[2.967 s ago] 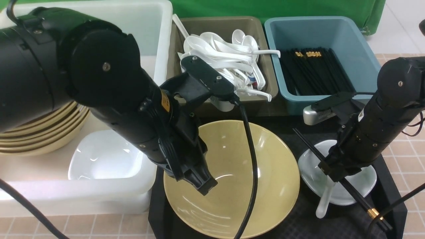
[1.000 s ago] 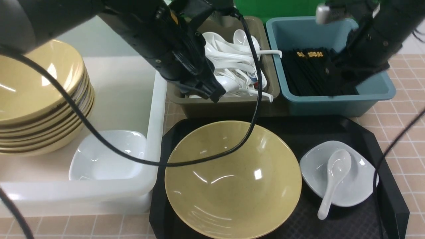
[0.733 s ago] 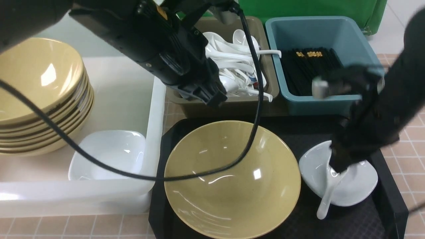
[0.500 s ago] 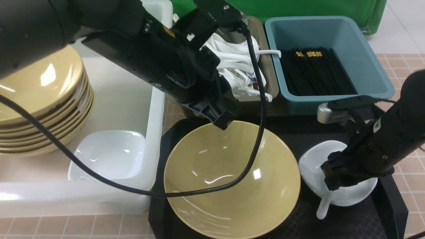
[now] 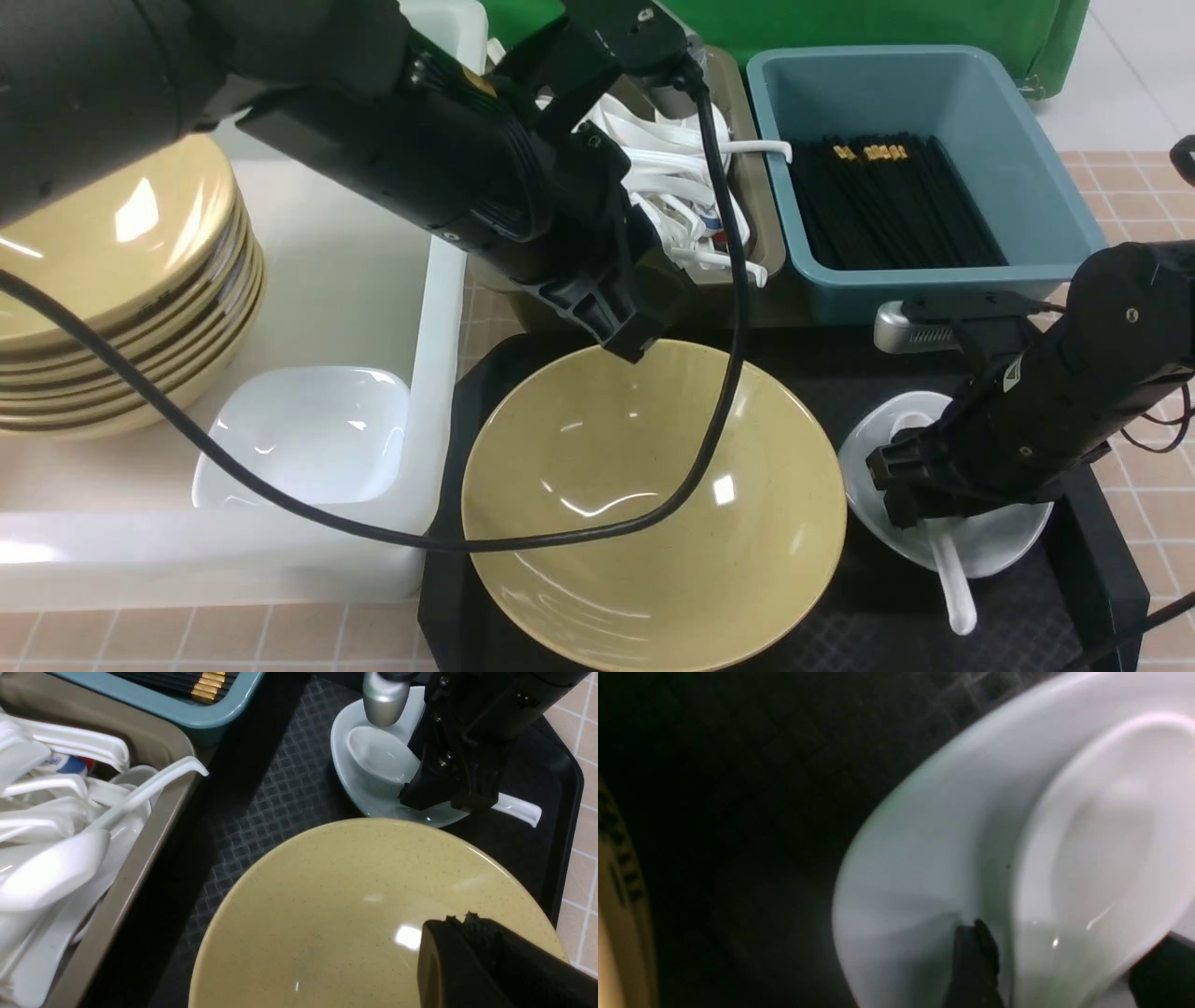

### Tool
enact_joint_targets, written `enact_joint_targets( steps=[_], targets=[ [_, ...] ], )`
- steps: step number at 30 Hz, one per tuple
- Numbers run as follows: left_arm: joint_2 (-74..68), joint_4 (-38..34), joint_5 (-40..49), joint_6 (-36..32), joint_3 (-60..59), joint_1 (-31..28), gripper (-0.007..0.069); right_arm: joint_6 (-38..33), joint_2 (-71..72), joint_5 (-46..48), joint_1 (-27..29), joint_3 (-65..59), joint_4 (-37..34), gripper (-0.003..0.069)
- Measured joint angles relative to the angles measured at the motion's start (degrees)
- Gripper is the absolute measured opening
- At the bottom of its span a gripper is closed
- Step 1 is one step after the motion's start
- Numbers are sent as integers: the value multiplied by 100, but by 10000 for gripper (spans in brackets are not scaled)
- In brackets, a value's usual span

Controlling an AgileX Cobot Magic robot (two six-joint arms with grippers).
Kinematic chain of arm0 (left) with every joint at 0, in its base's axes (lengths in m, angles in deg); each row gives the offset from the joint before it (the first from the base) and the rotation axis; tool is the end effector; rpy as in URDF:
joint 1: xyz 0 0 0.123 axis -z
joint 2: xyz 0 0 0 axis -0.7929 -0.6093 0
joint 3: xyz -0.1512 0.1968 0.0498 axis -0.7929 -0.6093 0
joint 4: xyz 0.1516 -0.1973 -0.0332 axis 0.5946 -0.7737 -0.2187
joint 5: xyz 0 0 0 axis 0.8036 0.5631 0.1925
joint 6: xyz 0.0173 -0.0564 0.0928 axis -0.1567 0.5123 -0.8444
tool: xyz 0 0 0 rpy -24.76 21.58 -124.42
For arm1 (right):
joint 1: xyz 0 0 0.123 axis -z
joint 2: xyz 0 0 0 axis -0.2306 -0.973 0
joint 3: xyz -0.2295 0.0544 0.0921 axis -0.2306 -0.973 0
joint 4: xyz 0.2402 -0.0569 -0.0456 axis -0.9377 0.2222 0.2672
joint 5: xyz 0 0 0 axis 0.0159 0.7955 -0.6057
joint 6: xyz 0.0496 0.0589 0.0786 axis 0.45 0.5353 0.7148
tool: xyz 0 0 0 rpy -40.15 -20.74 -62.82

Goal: On brown table put chopsticks spoon bowls plates into blue grey white boxes.
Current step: 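Reach down and grasp the white spoon resting in the bowl with the right gripper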

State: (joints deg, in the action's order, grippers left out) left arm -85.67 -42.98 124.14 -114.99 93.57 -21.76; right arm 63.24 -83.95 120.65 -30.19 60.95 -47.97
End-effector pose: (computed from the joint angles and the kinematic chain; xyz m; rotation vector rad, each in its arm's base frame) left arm 0.2721 -0.2143 0.2964 1.3278 2.0573 -0.5573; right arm 0.2879 0.0982 0.1229 -0.1901 2.8986 0.2215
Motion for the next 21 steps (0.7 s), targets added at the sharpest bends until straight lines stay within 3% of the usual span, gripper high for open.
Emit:
enact_joint_targets(
  steps=[4, 8, 9, 10, 13, 21],
  targets=[
    [0, 69, 0, -5, 0, 0, 1, -234, -50, 59, 0, 116, 0, 464],
    [0, 169, -2, -42, 0, 0, 1, -524, -50, 249, 0, 219, 0, 327],
    [0, 174, -2, -42, 0, 0, 1, -534, -50, 256, 0, 219, 0, 327],
    [0, 180, -2, -42, 0, 0, 1, -609, -50, 265, 0, 231, 5, 232],
    [0, 210, -20, 14, 0, 0, 1, -733, -46, 272, 0, 270, 5, 96],
    [52, 673, 77, 870, 0, -344, 1, -1198, 317, 742, -2, 366, 32, 76]
  ],
)
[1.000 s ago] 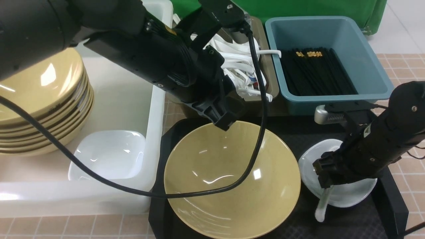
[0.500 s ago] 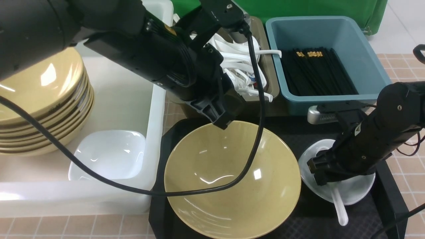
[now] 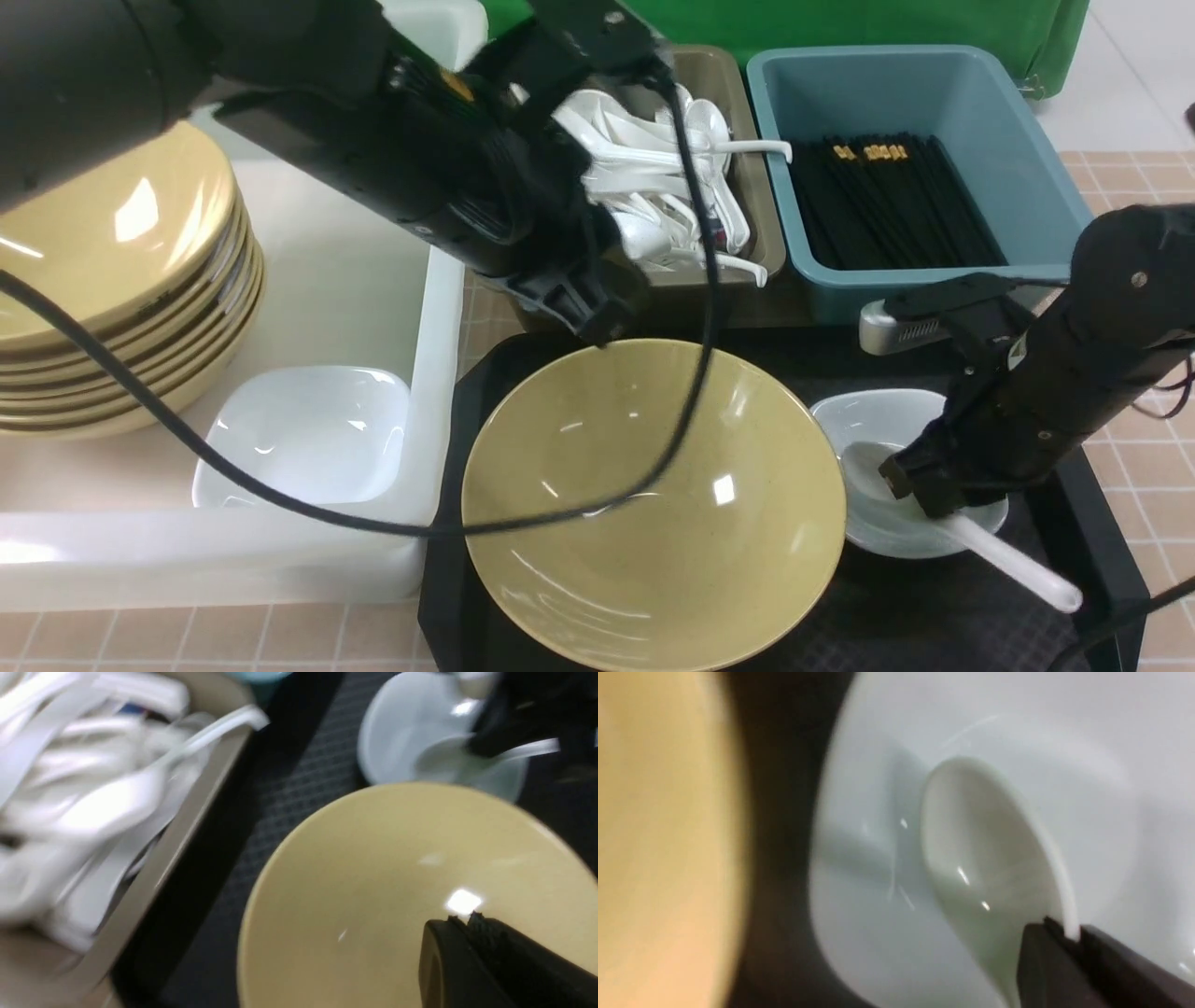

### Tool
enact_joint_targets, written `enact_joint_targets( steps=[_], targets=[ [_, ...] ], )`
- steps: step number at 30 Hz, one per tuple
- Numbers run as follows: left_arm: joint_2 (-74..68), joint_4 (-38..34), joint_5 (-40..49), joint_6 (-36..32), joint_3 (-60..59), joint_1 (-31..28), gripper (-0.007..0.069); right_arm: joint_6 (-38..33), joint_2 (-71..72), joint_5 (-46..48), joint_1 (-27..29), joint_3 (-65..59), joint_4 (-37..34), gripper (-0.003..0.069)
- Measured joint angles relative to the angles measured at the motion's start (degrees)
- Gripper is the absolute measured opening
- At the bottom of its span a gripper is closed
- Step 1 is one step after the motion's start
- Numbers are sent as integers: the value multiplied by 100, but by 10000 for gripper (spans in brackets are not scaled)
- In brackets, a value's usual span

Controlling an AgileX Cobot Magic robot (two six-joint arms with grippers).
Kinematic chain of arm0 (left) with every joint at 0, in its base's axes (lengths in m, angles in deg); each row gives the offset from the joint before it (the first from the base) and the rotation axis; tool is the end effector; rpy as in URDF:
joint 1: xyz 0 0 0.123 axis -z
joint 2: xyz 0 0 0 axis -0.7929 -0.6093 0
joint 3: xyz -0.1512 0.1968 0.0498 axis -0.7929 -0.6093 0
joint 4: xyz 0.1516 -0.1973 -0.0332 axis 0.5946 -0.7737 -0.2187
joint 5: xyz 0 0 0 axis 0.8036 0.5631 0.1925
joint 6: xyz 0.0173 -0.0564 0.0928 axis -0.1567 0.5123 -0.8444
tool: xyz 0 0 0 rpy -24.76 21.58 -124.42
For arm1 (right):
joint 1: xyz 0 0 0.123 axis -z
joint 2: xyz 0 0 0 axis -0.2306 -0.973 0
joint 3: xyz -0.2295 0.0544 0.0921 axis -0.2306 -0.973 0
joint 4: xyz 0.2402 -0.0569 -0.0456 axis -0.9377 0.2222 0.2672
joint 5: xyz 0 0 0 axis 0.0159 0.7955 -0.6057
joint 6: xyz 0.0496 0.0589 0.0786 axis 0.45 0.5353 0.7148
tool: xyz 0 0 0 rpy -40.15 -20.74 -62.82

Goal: On brown table put chopsticks spoon bowls plates into blue grey white boxes.
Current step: 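Reach down and grasp the white spoon resting in the bowl with the right gripper, then place the white spoon into the bin of spoons with the right gripper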

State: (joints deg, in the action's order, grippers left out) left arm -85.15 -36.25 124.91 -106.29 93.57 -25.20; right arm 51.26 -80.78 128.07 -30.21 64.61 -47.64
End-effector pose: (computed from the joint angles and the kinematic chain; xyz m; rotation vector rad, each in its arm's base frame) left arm 0.2856 -0.1885 0.2940 1.1822 2.1991 -0.4596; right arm 0.2877 0.0995 0.1519 -0.5179 2.8562 0.1969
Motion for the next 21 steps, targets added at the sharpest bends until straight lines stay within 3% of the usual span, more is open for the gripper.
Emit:
enact_joint_targets(
  steps=[6, 12, 16, 21],
  targets=[
    [100, 19, 27, 348, 0, -583, 1, -233, 541, 23, 0, 312, 18, 76],
    [110, -111, 38, 365, 0, -793, 1, -358, 590, -115, 0, 1186, 24, 76],
    [110, -116, -112, 365, 0, -855, 1, -364, 351, -710, -24, 1887, -41, 76],
    [110, -161, -490, 370, 0, -860, 1, -406, -773, -1948, -239, 3299, -609, 76]
  ],
)
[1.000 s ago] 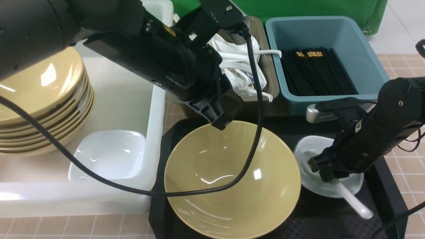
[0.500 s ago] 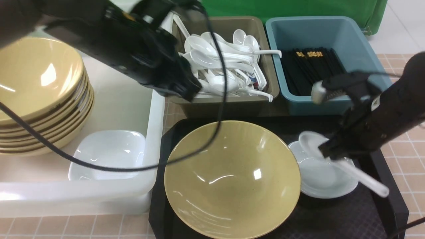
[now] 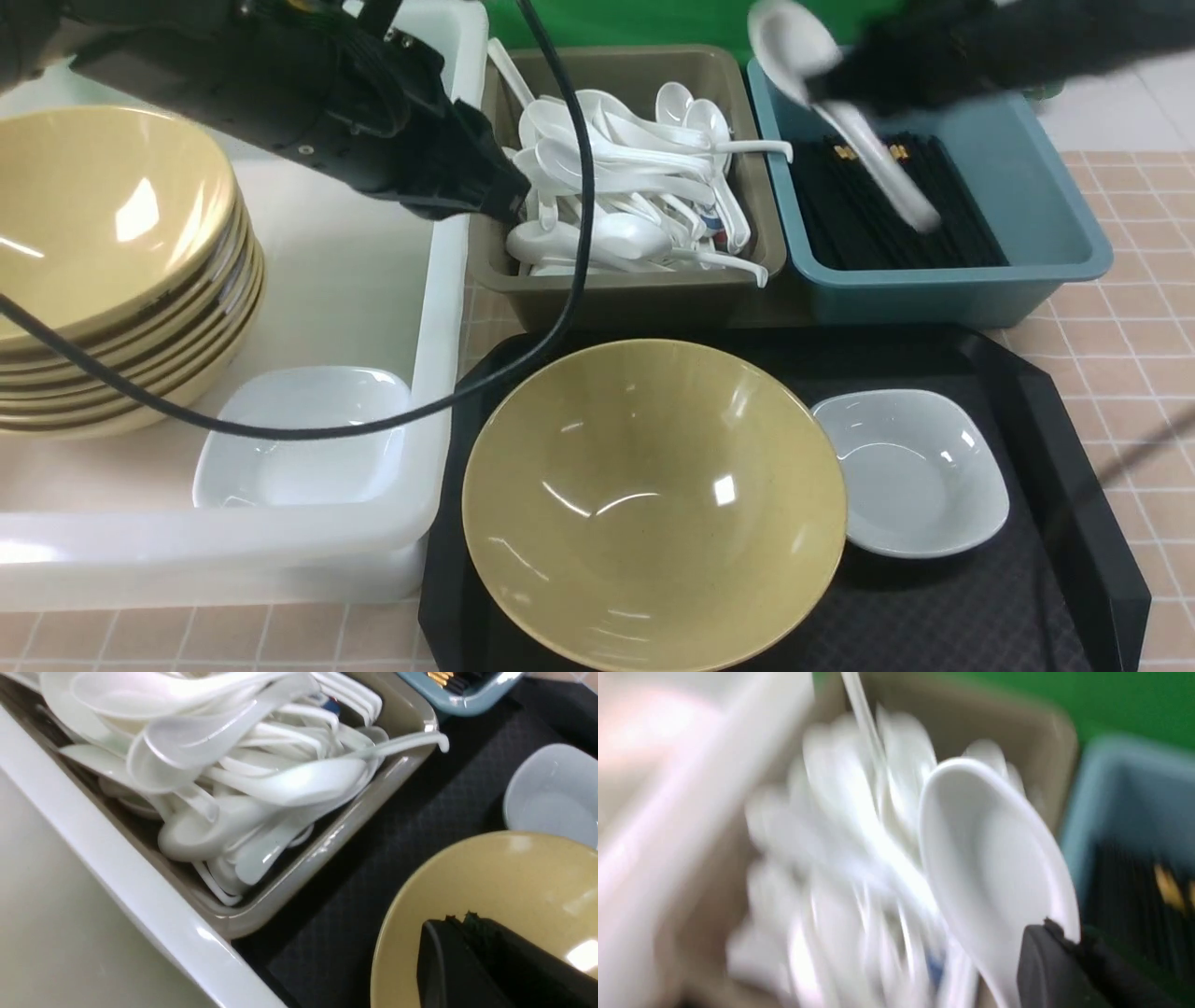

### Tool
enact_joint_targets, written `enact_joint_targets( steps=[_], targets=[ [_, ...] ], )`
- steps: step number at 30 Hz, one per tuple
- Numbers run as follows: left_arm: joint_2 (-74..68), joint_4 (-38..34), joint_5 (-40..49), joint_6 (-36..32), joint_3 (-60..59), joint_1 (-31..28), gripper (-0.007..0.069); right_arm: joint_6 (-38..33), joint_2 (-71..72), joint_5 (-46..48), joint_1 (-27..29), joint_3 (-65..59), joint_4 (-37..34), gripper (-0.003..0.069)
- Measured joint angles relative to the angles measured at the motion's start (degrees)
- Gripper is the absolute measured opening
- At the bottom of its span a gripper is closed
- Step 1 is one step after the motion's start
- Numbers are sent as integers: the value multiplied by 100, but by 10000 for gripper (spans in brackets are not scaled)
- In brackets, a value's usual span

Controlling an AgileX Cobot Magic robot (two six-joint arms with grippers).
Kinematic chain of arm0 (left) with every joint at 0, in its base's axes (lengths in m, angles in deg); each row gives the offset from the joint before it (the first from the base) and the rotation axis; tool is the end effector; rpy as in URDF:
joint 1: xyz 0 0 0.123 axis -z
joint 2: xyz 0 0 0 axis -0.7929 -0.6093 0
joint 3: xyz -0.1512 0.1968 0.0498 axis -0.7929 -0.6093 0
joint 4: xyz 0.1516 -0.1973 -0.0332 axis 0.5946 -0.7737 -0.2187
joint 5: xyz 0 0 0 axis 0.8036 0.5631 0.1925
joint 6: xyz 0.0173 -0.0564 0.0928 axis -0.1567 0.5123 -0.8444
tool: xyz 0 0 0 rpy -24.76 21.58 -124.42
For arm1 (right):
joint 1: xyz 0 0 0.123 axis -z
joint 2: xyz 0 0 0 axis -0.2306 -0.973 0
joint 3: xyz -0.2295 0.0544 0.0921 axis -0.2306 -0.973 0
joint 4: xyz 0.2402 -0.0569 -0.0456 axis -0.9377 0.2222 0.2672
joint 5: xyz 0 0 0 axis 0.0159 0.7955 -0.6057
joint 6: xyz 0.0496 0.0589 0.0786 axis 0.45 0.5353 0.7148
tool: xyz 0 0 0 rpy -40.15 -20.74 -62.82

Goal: On brown table put chopsticks spoon bowls plates into blue grey white boxes.
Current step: 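Place the white spoon into the bin of spoons with the right gripper, then grasp the large bowl on the tray by its rim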

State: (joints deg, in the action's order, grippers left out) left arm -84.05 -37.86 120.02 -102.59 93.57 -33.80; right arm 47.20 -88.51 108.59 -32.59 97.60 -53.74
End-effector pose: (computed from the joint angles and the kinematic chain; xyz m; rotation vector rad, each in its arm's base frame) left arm 0.3147 -0.1446 0.3066 0.8652 2.2215 -0.4223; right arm 0.4028 0.1534 0.2992 -0.4141 2.0783 0.3174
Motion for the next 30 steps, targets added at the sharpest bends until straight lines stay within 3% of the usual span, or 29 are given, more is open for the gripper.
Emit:
enact_joint_targets(
  steps=[6, 7, 8, 11, 16, 22, 27, 29, 30],
  targets=[
    [0, 41, 188, 0, 0, 0, 1, -14, -1278, -201, -238, 1542, -129, 119],
    [0, 91, 307, 12, 0, 0, 1, -14, -1694, -86, -277, 2063, -142, 181],
    [0, 97, 323, 12, 0, 0, 1, -14, -1733, -67, -277, 2119, -144, 190],
    [-7, 241, 691, 12, 0, 0, 1, -14, -2181, 742, -239, 2961, -142, 398],
    [-144, 269, 858, 18, 0, 0, 1, -206, -2144, 2177, -101, 3688, -123, 575],
    [-541, 304, 944, 68, 480, 7, 1, -848, -1986, 4249, -21, 4294, 8, 572],
    [-1239, 487, 1595, 195, 1540, 150, 15, -825, -1501, 4629, -21, 3861, 342, 447],
    [-1605, 743, 1984, 214, 1887, 342, 57, -844, -1042, 4650, -21, 3202, 395, 356],
    [-1634, 769, 2033, 220, 1904, 381, 67, -844, -1042, 4650, -21, 3142, 395, 356]
  ],
)
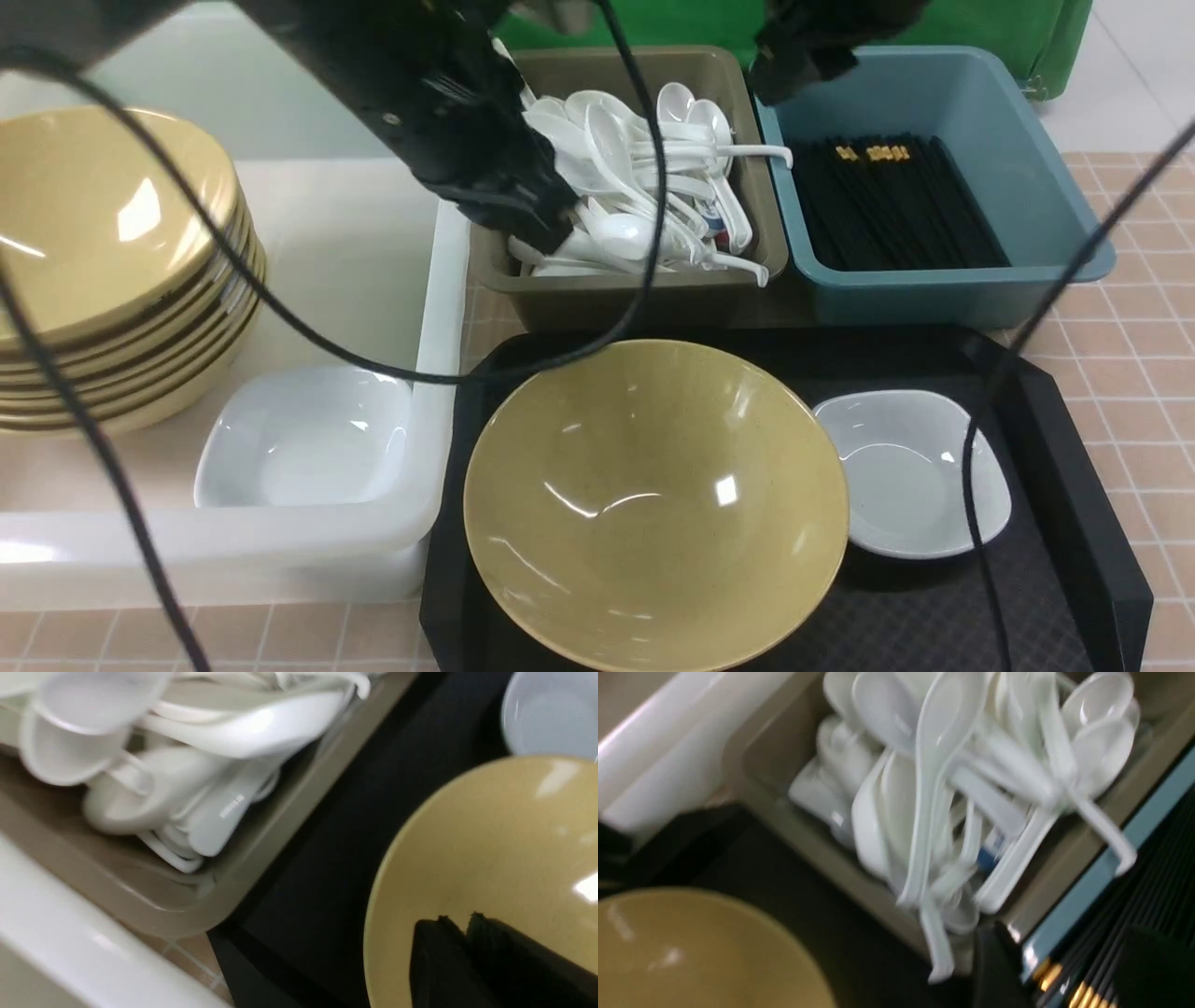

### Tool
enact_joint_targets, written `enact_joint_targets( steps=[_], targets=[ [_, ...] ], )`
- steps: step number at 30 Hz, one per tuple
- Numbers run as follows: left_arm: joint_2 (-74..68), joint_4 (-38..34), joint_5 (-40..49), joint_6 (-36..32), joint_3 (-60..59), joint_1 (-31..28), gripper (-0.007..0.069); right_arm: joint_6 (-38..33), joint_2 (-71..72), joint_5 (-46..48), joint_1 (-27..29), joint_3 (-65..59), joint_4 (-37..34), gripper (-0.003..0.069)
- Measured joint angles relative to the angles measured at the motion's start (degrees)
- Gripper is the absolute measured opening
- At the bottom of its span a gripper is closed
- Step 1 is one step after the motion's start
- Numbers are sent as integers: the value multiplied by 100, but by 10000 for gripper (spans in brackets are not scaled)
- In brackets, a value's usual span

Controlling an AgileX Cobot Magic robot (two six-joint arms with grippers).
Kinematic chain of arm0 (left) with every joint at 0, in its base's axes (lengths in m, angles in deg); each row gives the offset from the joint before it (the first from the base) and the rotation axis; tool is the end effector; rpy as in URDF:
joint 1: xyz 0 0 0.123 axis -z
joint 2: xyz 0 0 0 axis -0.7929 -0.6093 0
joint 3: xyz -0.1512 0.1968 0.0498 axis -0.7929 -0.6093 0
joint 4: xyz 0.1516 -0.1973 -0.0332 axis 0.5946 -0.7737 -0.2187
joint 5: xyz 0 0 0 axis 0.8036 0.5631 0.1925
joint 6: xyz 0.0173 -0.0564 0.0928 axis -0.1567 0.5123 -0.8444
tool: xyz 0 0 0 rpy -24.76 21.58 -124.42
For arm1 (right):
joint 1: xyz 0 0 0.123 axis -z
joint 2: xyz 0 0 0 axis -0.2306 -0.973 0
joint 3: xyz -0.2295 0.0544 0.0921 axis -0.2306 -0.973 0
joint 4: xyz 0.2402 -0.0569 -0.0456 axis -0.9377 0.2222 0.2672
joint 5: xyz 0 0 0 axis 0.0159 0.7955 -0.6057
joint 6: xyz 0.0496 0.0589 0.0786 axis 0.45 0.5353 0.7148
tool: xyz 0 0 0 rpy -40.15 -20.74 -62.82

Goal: On brown table put chopsticks spoon bowls plates into blue grey white boxes.
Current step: 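Grasp the large bowl on the tray by its rim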

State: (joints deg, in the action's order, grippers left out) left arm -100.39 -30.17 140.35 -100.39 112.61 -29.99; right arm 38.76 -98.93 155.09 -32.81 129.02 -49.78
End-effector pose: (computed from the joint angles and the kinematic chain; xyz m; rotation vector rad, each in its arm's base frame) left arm 0.3424 -0.1772 0.2814 1.1779 2.4458 -0.4008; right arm 0.3927 0.1598 0.3356 -0.8884 2.3927 0.2380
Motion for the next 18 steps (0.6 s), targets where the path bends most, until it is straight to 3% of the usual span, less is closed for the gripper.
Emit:
enact_joint_targets(
  steps=[1, 7, 12, 18],
  targets=[
    [-193, 228, 114, 0, 82, 152, 107, -121, 341, 0, 0, -511, 15, 298],
    [-966, 1123, -215, 449, 102, 705, 333, -349, 1695, 24, 0, -2272, 615, 128],
    [-1372, 1535, -668, 969, 102, 779, 453, -400, 2355, 37, 0, -2936, 777, 87],
    [-1667, 1491, -513, 1082, 102, 790, 465, -405, 2548, -126, 0, -3073, 796, 86]
  ],
)
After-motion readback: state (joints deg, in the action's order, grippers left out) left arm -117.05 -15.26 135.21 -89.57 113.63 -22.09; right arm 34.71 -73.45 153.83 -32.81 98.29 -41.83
